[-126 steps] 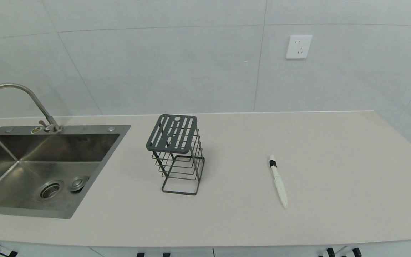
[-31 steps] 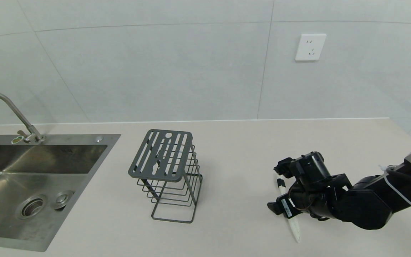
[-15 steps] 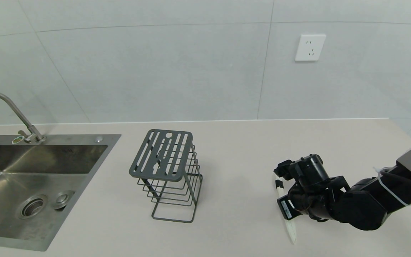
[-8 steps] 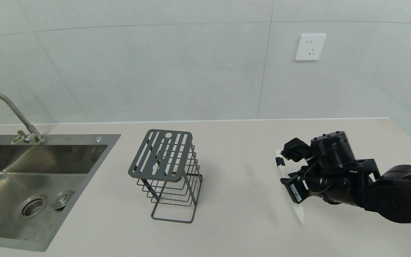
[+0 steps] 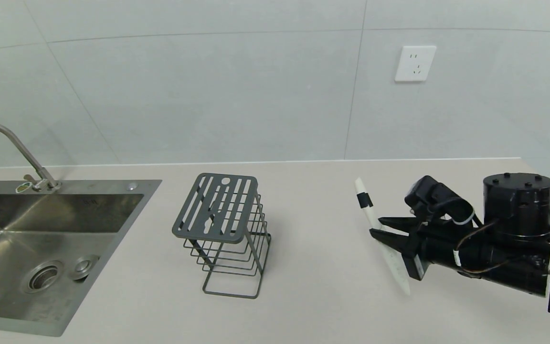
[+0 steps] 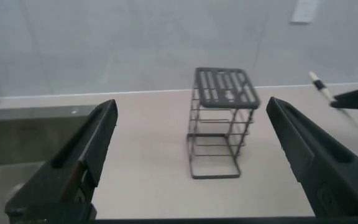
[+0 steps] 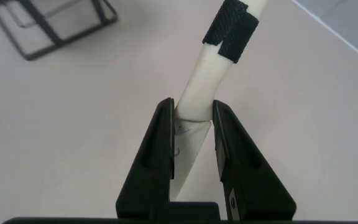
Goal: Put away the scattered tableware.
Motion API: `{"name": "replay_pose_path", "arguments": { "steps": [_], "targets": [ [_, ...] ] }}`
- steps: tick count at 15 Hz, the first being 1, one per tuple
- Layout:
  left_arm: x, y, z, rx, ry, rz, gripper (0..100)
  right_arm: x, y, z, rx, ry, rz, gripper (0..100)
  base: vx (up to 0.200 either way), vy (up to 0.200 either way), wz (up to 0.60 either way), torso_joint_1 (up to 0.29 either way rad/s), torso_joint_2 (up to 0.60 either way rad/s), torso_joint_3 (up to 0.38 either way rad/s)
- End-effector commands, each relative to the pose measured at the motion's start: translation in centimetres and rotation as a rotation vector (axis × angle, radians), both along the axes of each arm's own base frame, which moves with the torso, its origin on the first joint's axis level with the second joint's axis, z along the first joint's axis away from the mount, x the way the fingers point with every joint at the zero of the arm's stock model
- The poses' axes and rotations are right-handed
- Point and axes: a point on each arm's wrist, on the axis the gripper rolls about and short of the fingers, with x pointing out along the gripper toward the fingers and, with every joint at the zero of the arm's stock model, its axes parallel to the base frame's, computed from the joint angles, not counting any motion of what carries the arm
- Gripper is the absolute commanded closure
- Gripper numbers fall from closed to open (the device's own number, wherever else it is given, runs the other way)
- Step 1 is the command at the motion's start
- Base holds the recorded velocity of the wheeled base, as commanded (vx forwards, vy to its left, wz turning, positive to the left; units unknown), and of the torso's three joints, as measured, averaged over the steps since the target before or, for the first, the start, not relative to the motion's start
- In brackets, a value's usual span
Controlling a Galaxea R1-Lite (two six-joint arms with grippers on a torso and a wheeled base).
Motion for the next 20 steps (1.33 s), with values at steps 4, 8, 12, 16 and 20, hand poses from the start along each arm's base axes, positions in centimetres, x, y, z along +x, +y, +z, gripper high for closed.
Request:
{"name": "replay_pose_path", "arguments": {
  "steps": [4,8,12,16,20],
  "targets": [
    [9.5,-2.0,6.0,0.253,-0.024,-0.409,0,-2.1,-1.0,1.6,0.072,-0.128,0.098,100,0.0,0.0,0.0,0.0,0.0,0.0],
    [13.3,-2.9,6.4,0.307,-0.085,-0.661,0,-3.4,-1.5,2.6,0.137,-0.245,0.22,100,0.0,0.0,0.0,0.0,0.0,0.0],
    [19.0,-5.1,6.2,0.351,-0.151,-0.904,0,-4.4,-1.9,3.8,0.189,-0.344,0.305,100,0.0,0.0,0.0,0.0,0.0,0.0],
    [21.9,-9.5,6.0,0.305,-0.157,-1.065,0,-5.2,-2.2,5.1,0.222,-0.43,0.371,100,0.0,0.0,0.0,0.0,0.0,0.0],
    [25.1,-13.8,5.7,0.283,-0.13,-1.176,0,-7.0,-2.6,5.0,0.228,-0.504,0.492,100,0.0,0.0,0.0,0.0,0.0,0.0]
  ]
}}
